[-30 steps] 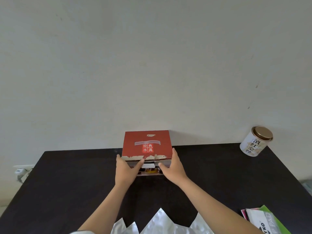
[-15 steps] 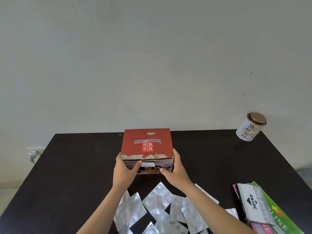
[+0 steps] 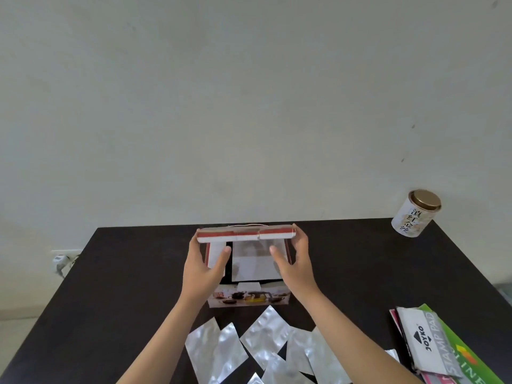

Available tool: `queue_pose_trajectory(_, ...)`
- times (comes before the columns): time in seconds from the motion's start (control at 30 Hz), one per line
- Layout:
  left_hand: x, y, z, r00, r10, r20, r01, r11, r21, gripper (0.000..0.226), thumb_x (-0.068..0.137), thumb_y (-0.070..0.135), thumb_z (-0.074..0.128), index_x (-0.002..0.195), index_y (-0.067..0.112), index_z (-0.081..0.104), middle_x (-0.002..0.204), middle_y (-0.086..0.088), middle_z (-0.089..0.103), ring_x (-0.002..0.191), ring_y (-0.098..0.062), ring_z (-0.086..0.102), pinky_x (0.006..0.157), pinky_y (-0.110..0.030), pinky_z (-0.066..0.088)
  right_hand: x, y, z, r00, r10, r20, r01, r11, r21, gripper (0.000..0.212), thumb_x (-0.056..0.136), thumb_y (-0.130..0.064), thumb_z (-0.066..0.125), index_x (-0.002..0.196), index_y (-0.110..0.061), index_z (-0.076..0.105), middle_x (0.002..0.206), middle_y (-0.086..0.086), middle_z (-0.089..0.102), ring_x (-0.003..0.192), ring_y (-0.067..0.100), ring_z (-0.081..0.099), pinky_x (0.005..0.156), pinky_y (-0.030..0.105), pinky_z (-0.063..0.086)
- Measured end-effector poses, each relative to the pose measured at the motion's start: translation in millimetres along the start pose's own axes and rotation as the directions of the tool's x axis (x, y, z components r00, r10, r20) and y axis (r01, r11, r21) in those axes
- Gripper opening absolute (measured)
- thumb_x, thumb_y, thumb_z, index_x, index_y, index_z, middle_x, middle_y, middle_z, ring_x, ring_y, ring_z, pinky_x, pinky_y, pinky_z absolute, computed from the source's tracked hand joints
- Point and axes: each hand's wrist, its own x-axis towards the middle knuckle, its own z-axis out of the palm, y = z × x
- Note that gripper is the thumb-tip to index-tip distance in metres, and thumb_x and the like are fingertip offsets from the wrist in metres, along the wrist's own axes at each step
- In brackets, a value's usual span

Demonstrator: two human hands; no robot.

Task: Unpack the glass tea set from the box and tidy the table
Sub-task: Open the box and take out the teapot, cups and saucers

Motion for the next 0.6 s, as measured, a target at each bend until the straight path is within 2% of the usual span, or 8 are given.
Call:
queue_pose_trajectory(0.07,18,6,2,0.997,0.046,0.059,-0.047,0.999,0.016,0.059,0.086,0.036,0.063,0.135,0.041,0.031,0.125,0.038,0.041,0.112,0.023,0.039,0.094,-0.015,0.034,23,0,5,0.999,-0.027,0.031,0.03,0.994,-0.101,0.074,0.085,-0.043,0.066,0.145,-0.036,0.023,0.144,-0.025,0.036,0.136,-0.003,0.032,0.115,0.035,0.027)
queue_pose_trajectory(0.13,38,1,8,0.986,0.075,0.145,-0.087,0.993,0.076,0.067,0.088,0.04,0.057,0.142,0.044,0.019,0.133,0.04,0.031,0.122,0.015,0.034,0.1,-0.021,0.032,45,5,10,0.999,0.001,0.045,0.012,0.956,-0.294,0.081,0.083,-0.062,0.056,0.148,-0.042,0.013,0.153,-0.024,0.024,0.142,0.003,0.022,0.118,0.05,0.016)
queue_pose_trajectory(0.23,63,-24,20,0.964,-0.006,0.267,-0.072,0.957,0.282,0.073,0.09,0.053,0.042,0.149,0.033,0.005,0.155,0.016,0.014,0.142,-0.007,0.016,0.116,-0.041,0.02,64,20,13,0.994,0.056,0.09,0.0,0.849,-0.528,0.083,0.088,-0.061,0.048,0.152,-0.036,0.002,0.16,-0.016,0.004,0.147,0.008,0.008,0.117,0.056,0.0)
queue_pose_trajectory(0.27,68,-34,24,0.954,-0.057,0.294,-0.055,0.932,0.359,0.073,0.092,0.054,0.036,0.15,0.026,0.001,0.158,0.009,0.005,0.145,-0.009,0.006,0.118,-0.046,0.014,67,25,14,0.99,0.071,0.118,0.011,0.814,-0.581,0.082,0.09,-0.059,0.047,0.152,-0.032,0.001,0.161,-0.013,0.001,0.147,0.01,0.004,0.117,0.056,0.0)
queue_pose_trajectory(0.33,73,-49,32,0.94,-0.097,0.327,-0.069,0.884,0.463,0.069,0.096,0.051,0.028,0.15,0.02,0.0,0.158,0.007,-0.008,0.144,-0.008,-0.01,0.119,-0.047,0.009,69,33,16,0.98,0.101,0.174,0.045,0.733,-0.678,0.081,0.092,-0.056,0.045,0.153,-0.026,0.001,0.161,-0.007,-0.006,0.148,0.012,-0.004,0.117,0.057,0.003)
queue_pose_trajectory(0.4,75,-58,36,0.939,-0.078,0.334,-0.102,0.865,0.491,0.064,0.098,0.046,0.024,0.151,0.017,0.003,0.158,0.007,-0.011,0.142,-0.005,-0.016,0.119,-0.046,0.009,71,38,19,0.974,0.119,0.195,0.066,0.67,-0.74,0.08,0.093,-0.058,0.042,0.153,-0.022,0.004,0.161,-0.004,-0.012,0.148,0.014,-0.009,0.118,0.056,0.005)
queue_pose_trajectory(0.47,76,-60,36,0.949,-0.056,0.311,-0.104,0.875,0.473,0.057,0.1,0.037,0.025,0.151,0.016,0.008,0.158,0.007,-0.008,0.142,-0.004,-0.013,0.12,-0.043,0.01,71,38,19,0.975,0.105,0.195,0.091,0.615,-0.784,0.076,0.094,-0.057,0.04,0.153,-0.02,0.01,0.161,-0.001,-0.013,0.148,0.017,-0.01,0.116,0.056,0.003)
queue_pose_trajectory(0.6,77,-62,36,0.959,-0.011,0.282,-0.127,0.877,0.464,0.051,0.1,0.018,0.029,0.15,0.013,0.016,0.158,0.007,-0.002,0.145,-0.006,-0.006,0.114,-0.022,0.004,59,31,30,0.973,0.109,0.205,0.13,0.473,-0.871,0.072,0.094,-0.059,0.033,0.152,-0.019,0.015,0.161,0.008,-0.007,0.147,0.024,-0.013,0.113,0.053,-0.01)
